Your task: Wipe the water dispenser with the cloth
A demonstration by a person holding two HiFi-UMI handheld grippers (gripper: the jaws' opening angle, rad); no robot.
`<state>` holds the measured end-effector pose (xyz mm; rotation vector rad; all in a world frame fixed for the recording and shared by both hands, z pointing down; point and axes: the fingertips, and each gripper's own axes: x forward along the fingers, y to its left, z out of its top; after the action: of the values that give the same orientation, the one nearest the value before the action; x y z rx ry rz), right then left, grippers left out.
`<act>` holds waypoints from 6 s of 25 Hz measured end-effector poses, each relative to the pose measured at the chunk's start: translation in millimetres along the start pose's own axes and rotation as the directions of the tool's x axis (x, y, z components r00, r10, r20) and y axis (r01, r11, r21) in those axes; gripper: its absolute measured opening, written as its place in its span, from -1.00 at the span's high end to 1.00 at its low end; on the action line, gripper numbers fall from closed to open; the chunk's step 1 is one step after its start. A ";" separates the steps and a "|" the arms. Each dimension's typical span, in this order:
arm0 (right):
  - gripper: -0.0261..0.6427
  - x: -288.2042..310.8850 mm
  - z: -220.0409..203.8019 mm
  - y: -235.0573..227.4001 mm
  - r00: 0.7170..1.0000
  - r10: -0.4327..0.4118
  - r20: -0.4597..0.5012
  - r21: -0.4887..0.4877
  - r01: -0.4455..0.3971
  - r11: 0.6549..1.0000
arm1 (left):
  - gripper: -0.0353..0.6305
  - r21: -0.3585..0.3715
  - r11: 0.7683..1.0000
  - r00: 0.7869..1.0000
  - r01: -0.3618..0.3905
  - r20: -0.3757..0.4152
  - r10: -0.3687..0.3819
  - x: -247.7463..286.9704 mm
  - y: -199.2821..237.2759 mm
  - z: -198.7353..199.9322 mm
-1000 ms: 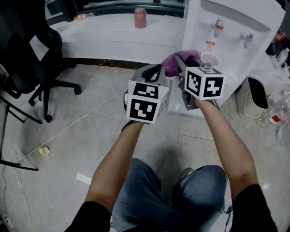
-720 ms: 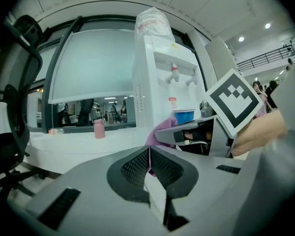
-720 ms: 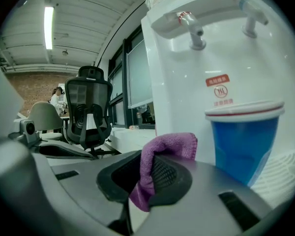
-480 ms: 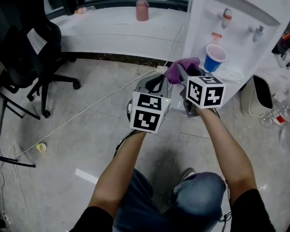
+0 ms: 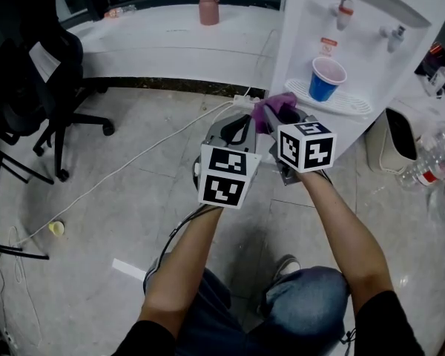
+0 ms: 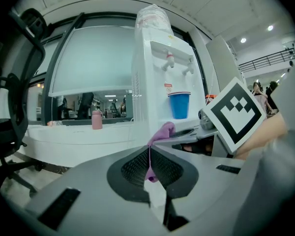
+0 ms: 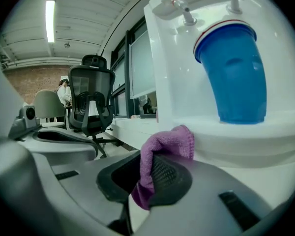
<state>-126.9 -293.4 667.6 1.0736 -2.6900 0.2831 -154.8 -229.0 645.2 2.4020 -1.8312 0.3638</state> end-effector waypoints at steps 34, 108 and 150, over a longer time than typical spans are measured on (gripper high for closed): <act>0.80 -75.6 -42.0 -99.0 0.986 -0.162 -0.041 -0.113 0.157 0.981 | 0.81 0.005 0.992 0.992 0.124 -0.011 -0.124 48.2 -58.8 -13.0; 0.80 22.7 -194.8 -54.6 0.971 -0.057 -0.230 0.001 0.059 0.998 | 0.81 0.008 0.998 0.988 0.067 -0.138 -0.065 35.2 -21.8 -104.4; 0.80 -153.4 -115.1 -165.6 0.931 -0.257 -0.260 0.024 0.272 0.962 | 0.81 0.000 0.959 0.946 0.282 -0.165 -0.278 78.1 -146.7 7.2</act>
<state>112.6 -281.4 749.5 1.3032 -2.2927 0.4215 6.4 -263.8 667.2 2.5160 -1.4008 0.5381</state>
